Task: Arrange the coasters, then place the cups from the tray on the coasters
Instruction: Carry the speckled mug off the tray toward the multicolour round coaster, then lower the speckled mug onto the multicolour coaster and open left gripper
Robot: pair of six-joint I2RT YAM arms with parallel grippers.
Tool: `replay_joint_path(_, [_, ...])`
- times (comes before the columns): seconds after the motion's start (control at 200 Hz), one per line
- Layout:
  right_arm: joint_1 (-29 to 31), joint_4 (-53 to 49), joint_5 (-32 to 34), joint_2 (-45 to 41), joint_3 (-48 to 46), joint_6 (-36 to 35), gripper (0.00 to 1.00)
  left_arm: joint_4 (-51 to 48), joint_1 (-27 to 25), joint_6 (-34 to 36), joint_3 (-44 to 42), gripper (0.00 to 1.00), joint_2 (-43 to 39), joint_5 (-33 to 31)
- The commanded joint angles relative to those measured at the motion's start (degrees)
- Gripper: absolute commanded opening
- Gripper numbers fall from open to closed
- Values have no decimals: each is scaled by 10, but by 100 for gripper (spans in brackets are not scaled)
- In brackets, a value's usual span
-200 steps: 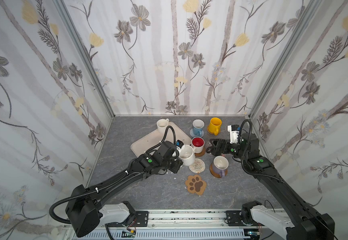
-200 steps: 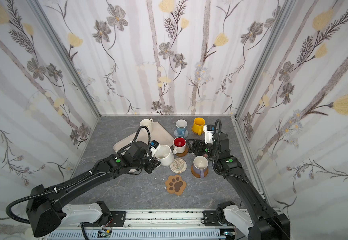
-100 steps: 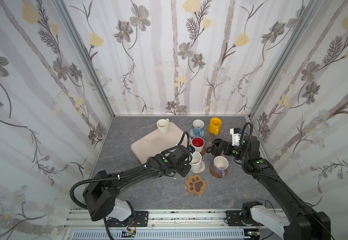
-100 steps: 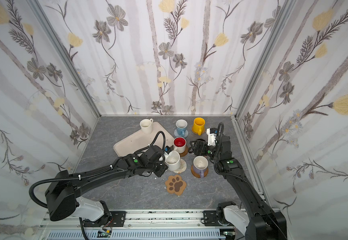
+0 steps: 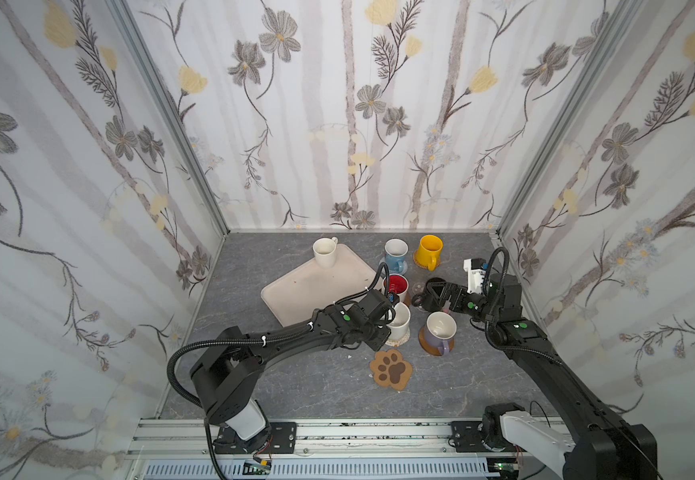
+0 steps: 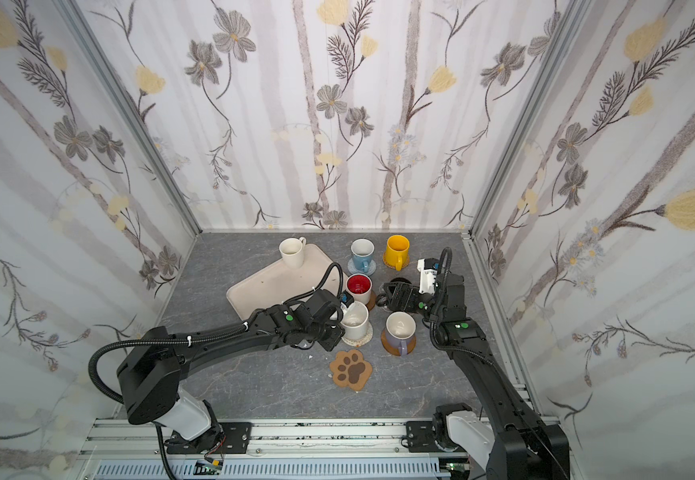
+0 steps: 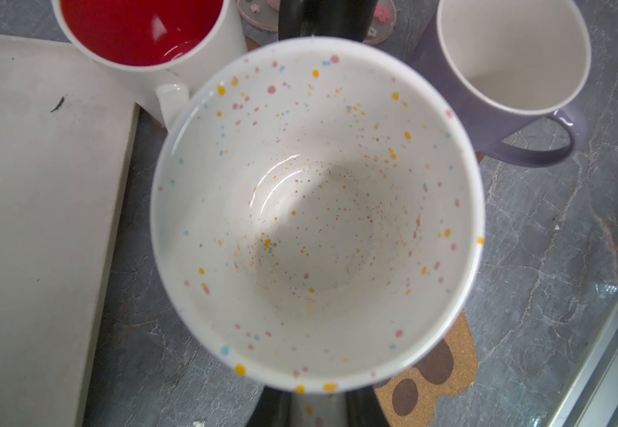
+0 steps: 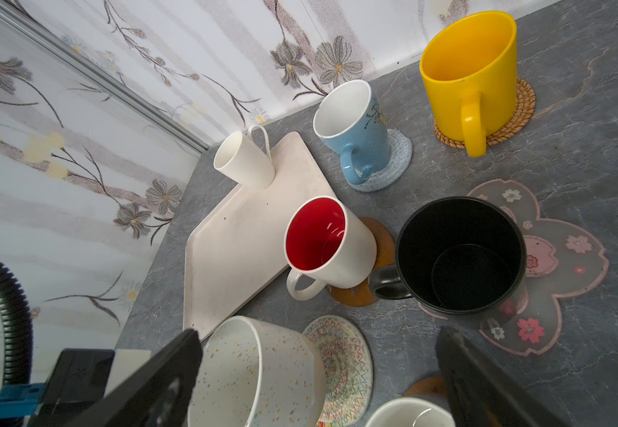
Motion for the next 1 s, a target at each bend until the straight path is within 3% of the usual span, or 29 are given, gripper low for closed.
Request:
replay_joint_path(0.0, [-4, 27, -12, -2, -3, -1, 100, 58, -1, 5, 9, 0, 9, -10])
replay_joint_path(0.859, [-11, 30, -19, -5, -8, -3, 100, 97, 0, 2, 8, 0, 64, -15])
replay_joint_path(0.994, [-11, 28, -18, -9, -9, -4, 100, 99, 0, -1, 4, 23, 60, -14])
